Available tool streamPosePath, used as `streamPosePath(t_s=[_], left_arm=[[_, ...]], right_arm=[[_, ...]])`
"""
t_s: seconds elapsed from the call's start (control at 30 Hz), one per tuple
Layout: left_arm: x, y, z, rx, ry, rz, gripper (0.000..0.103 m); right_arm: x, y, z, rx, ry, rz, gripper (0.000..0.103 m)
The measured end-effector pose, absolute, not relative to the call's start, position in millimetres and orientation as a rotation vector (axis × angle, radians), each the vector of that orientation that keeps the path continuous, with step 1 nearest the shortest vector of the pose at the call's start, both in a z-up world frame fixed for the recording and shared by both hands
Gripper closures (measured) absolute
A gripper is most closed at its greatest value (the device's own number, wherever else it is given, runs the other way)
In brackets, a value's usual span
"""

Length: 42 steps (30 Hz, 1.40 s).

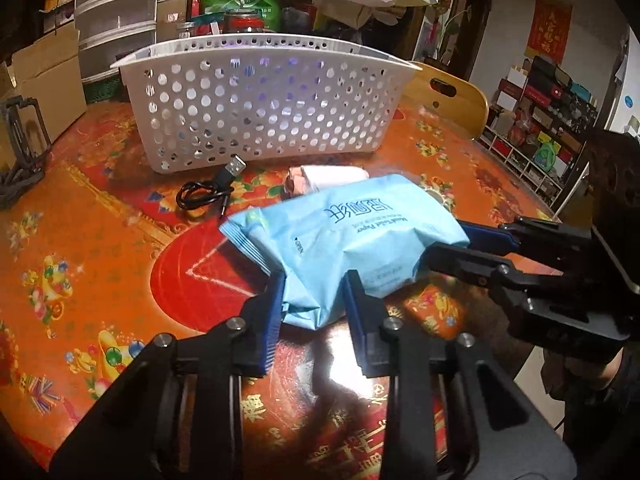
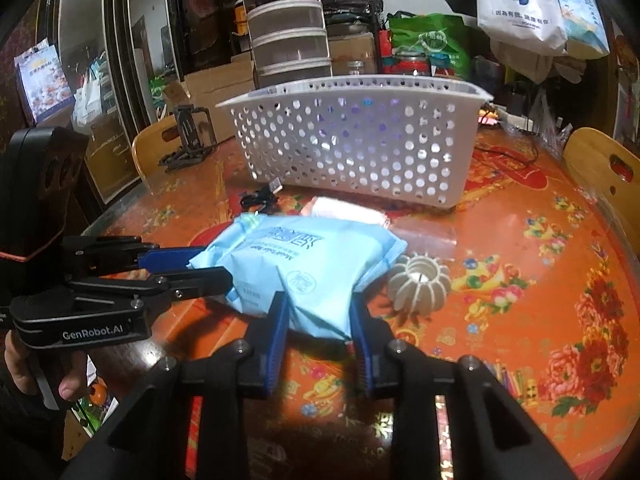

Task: Organize soft objects
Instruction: 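Close both tools on opposite edges of the wet-wipes pack, then lift the wet-wipes pack with both tools over the white basket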

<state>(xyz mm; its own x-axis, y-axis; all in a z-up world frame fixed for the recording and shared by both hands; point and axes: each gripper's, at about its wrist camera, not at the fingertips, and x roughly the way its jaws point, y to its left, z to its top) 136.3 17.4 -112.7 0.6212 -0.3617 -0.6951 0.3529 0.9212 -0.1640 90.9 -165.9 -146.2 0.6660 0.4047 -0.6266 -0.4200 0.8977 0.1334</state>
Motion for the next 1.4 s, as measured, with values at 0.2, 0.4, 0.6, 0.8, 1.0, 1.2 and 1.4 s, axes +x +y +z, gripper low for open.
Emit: streamPosePath(t_s=[0.2, 0.4, 0.6, 0.8, 1.0, 1.2, 1.4], left_arm=[[137.5, 18.8, -115.1, -0.015, 0.809, -0.407, 0.079], [138.7, 29.9, -125.4, -0.099, 0.819, -0.393, 0.077], [145.0, 37.1, -133.9, -0.129, 0.855, -0.373, 0.053], [145.9, 37.0, -135.6, -0.138, 0.854, -0.381, 0.057], [137.9, 23.0, -130.9, -0.091, 0.832, -0.395, 0.079], [133.5, 25.0, -125.4, -0.104, 0.800, -0.384, 0.086], [126.4, 27.4, -105.9, -0.086, 0.750, -0.373, 0.088]], right_arm=[[87.6, -166.2, -138.3, -0.026, 0.682, 0.465, 0.075], [87.6, -165.5, -147.4, -0.010, 0.706, 0.466, 0.076], [87.6, -166.9, -150.2, 0.002, 0.710, 0.464, 0.076], [88.3, -167.6, -152.8, 0.008, 0.717, 0.459, 0.076], [91.5, -170.7, -156.6, 0.018, 0.733, 0.463, 0.076], [90.6, -172.1, -156.9, 0.028, 0.733, 0.462, 0.076], [85.8, -169.7, -146.6, 0.030, 0.697, 0.461, 0.077]])
